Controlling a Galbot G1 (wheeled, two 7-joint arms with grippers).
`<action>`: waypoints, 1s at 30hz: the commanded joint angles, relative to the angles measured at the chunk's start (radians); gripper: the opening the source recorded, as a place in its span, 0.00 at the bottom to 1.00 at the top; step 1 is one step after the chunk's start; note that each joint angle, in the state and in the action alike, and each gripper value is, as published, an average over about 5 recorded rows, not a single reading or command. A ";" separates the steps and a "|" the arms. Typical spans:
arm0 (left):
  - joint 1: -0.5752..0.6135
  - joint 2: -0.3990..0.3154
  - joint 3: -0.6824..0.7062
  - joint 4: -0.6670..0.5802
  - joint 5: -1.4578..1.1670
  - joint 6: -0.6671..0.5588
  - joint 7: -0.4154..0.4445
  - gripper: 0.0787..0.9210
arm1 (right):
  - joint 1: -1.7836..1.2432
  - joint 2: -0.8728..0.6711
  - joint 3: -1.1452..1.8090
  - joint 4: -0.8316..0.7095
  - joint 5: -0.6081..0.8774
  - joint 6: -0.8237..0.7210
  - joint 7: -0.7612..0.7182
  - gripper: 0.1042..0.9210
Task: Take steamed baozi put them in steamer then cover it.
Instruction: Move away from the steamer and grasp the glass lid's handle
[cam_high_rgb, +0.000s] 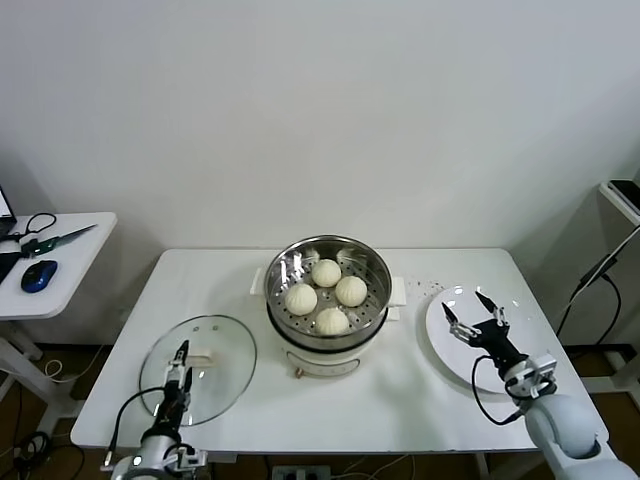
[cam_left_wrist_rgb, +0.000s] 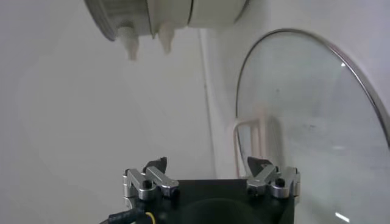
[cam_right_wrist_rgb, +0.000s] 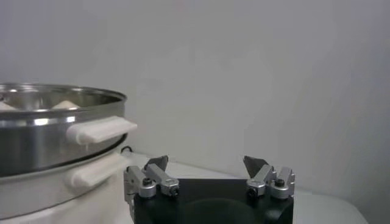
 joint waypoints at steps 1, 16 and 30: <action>-0.105 0.012 0.021 0.131 -0.043 0.025 -0.063 0.88 | -0.021 0.032 0.013 -0.016 -0.046 0.009 -0.009 0.88; -0.201 0.012 0.046 0.215 -0.072 0.042 -0.077 0.88 | -0.014 0.046 0.014 -0.046 -0.072 0.039 -0.034 0.88; -0.197 0.009 0.043 0.233 -0.081 0.020 -0.072 0.57 | -0.005 0.074 0.008 -0.070 -0.105 0.052 -0.049 0.88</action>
